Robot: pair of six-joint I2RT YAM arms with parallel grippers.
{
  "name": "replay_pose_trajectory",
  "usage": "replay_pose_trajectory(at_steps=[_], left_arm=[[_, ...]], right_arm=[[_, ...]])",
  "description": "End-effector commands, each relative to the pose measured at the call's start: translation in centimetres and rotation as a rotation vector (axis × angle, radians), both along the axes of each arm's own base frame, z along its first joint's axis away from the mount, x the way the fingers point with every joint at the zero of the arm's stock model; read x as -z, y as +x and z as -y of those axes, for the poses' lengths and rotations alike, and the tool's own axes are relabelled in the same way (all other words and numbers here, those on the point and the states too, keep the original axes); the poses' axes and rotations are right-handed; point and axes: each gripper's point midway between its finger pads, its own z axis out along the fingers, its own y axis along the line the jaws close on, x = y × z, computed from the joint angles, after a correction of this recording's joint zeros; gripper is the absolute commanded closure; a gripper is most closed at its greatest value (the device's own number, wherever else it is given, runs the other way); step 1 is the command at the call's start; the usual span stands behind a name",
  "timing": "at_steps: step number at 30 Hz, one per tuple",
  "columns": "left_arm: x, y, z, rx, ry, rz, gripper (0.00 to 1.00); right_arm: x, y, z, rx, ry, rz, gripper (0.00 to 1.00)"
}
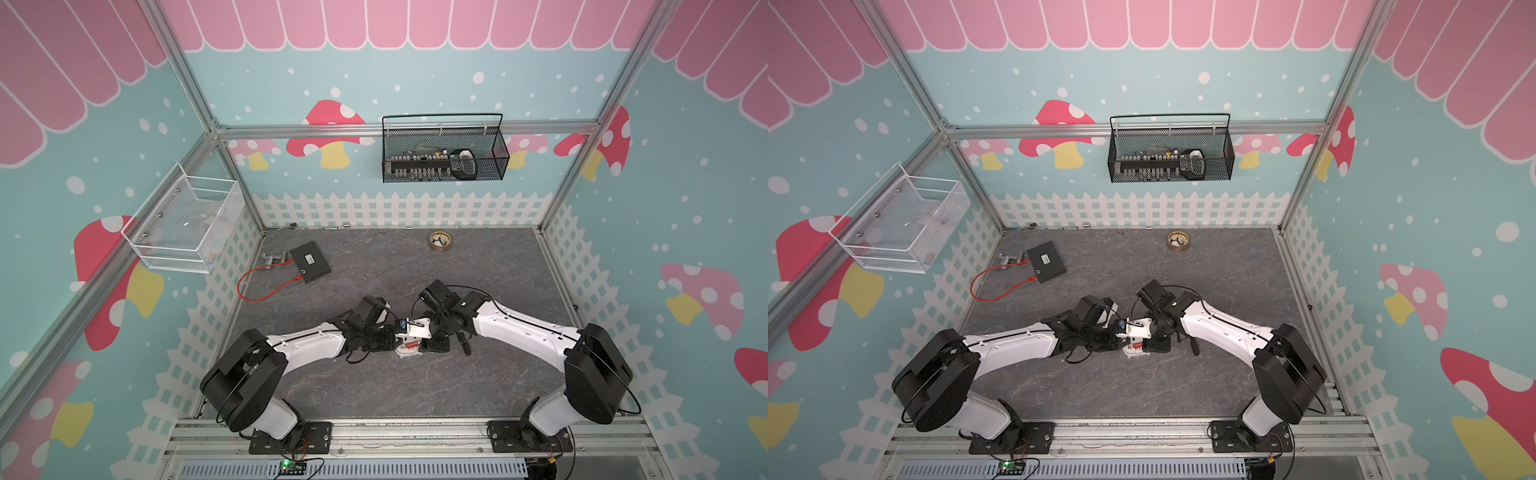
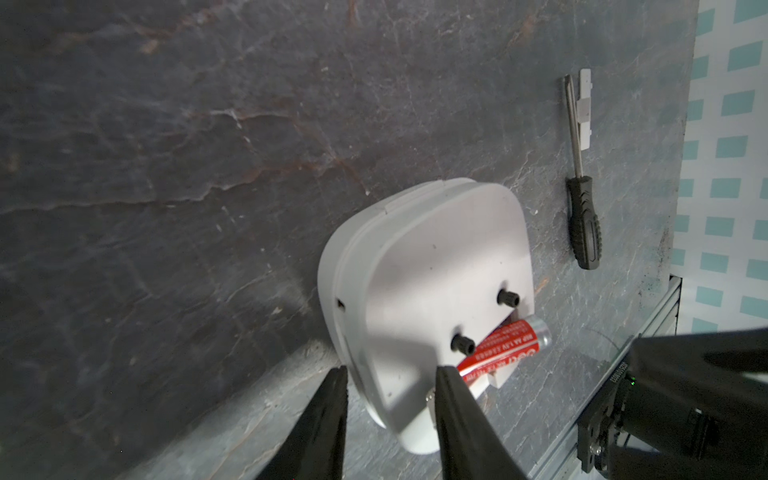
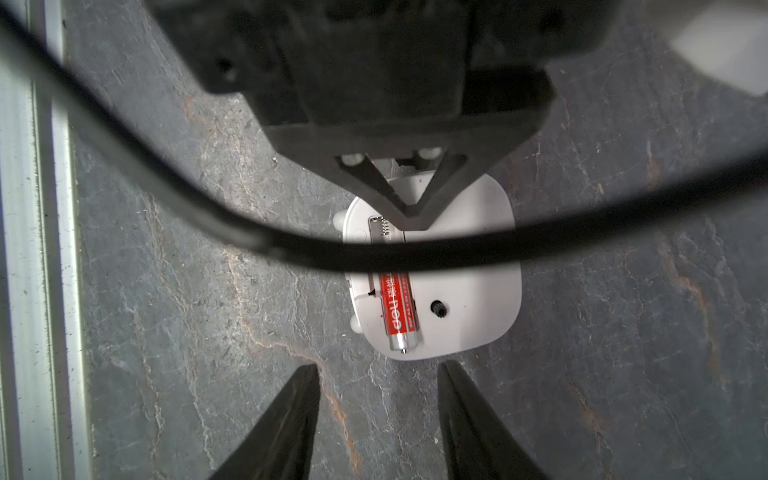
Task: Remove the battery from the alarm
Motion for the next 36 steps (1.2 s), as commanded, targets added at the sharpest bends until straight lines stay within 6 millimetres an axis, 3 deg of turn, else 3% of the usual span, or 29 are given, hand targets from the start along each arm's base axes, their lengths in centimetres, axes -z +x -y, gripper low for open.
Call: replay_pose_trajectory(at_steps=[1, 10, 36], left_arm=[[-0.6, 0.2, 0.3, 0.029, -0.021, 0.029, 0.62], [-0.9, 0.3, 0.3, 0.034, -0.032, 0.034, 0.61], [-1.2, 0.3, 0.3, 0.039, -0.039, 0.038, 0.62]], right_arm=[[0.6, 0.3, -0.5, -0.031, 0.012, -0.013, 0.51], [2.0, 0.5, -0.4, -0.023, -0.018, -0.041, 0.53], [2.8, 1.6, -0.4, 0.017, -0.002, -0.096, 0.60]])
